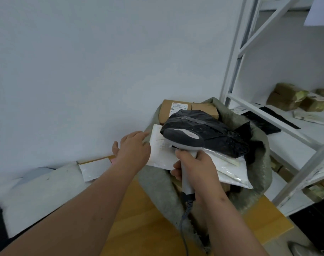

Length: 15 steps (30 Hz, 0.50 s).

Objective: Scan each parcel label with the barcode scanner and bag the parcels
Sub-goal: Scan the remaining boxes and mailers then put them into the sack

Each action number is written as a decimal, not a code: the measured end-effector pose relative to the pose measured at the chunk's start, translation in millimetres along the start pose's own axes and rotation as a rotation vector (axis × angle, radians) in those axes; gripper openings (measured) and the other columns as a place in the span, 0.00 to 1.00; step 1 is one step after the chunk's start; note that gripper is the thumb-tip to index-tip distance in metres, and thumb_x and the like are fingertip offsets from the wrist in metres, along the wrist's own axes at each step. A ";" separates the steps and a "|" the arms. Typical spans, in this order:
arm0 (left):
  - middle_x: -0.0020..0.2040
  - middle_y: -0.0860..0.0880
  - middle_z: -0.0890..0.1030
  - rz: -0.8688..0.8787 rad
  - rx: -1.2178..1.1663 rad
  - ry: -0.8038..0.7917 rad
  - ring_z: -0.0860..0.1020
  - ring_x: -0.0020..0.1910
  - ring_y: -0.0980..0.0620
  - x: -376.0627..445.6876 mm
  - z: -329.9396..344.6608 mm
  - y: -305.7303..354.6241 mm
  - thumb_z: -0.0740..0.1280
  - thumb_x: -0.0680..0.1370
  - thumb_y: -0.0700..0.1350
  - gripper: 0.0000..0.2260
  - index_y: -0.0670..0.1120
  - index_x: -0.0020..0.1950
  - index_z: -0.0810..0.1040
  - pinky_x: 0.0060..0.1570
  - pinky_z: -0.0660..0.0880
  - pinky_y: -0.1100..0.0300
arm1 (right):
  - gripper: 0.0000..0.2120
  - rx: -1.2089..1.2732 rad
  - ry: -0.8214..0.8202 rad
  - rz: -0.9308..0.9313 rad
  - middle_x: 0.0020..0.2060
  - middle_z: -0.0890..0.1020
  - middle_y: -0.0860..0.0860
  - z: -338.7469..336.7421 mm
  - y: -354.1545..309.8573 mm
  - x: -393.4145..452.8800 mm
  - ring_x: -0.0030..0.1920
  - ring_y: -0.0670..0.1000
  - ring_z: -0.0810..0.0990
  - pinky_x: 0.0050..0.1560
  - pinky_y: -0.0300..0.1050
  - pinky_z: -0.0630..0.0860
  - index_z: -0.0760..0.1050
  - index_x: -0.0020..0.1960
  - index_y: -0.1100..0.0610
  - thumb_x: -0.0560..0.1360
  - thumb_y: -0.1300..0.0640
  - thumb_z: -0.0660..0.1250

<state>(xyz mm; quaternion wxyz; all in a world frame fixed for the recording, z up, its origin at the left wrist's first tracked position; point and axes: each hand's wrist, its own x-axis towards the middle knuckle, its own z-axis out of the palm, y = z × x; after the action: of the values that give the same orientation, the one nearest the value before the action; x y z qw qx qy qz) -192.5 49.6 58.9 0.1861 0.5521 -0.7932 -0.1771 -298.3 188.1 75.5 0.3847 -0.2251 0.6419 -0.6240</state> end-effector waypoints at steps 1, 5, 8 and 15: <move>0.75 0.56 0.65 -0.009 -0.004 -0.002 0.57 0.76 0.52 -2.2 -4.5 -11.7 0.56 0.82 0.48 0.19 0.59 0.73 0.67 0.75 0.42 0.43 | 0.07 -0.014 -0.008 -0.003 0.35 0.82 0.54 11.3 1.9 -5.1 0.30 0.49 0.82 0.37 0.45 0.80 0.77 0.48 0.58 0.76 0.53 0.70; 0.74 0.56 0.66 -0.077 -0.010 -0.005 0.60 0.75 0.52 -11.1 -24.2 -64.9 0.57 0.82 0.50 0.18 0.59 0.72 0.68 0.75 0.46 0.44 | 0.07 -0.068 -0.065 0.015 0.34 0.81 0.53 60.5 11.6 -24.7 0.30 0.49 0.82 0.34 0.41 0.78 0.77 0.48 0.58 0.77 0.54 0.69; 0.74 0.55 0.68 -0.122 -0.012 -0.007 0.63 0.73 0.51 -18.0 -38.5 -106.5 0.57 0.82 0.50 0.18 0.58 0.72 0.69 0.75 0.51 0.45 | 0.06 -0.100 -0.097 0.030 0.34 0.79 0.56 96.2 21.7 -38.1 0.27 0.48 0.78 0.26 0.36 0.74 0.76 0.46 0.61 0.77 0.57 0.68; 0.72 0.54 0.70 -0.234 0.029 -0.064 0.65 0.72 0.50 -35.8 -58.3 -201.9 0.57 0.81 0.51 0.18 0.57 0.72 0.69 0.73 0.55 0.45 | 0.07 -0.179 -0.133 0.012 0.32 0.81 0.52 170.5 61.5 -56.5 0.36 0.54 0.82 0.40 0.48 0.80 0.77 0.43 0.57 0.76 0.54 0.70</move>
<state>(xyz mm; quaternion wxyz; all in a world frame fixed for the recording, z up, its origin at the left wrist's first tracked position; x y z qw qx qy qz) 11.1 12.7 7.8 0.1308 0.6376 -0.7314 -0.2035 -120.4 132.0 40.3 0.4085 -0.2955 0.6696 -0.5454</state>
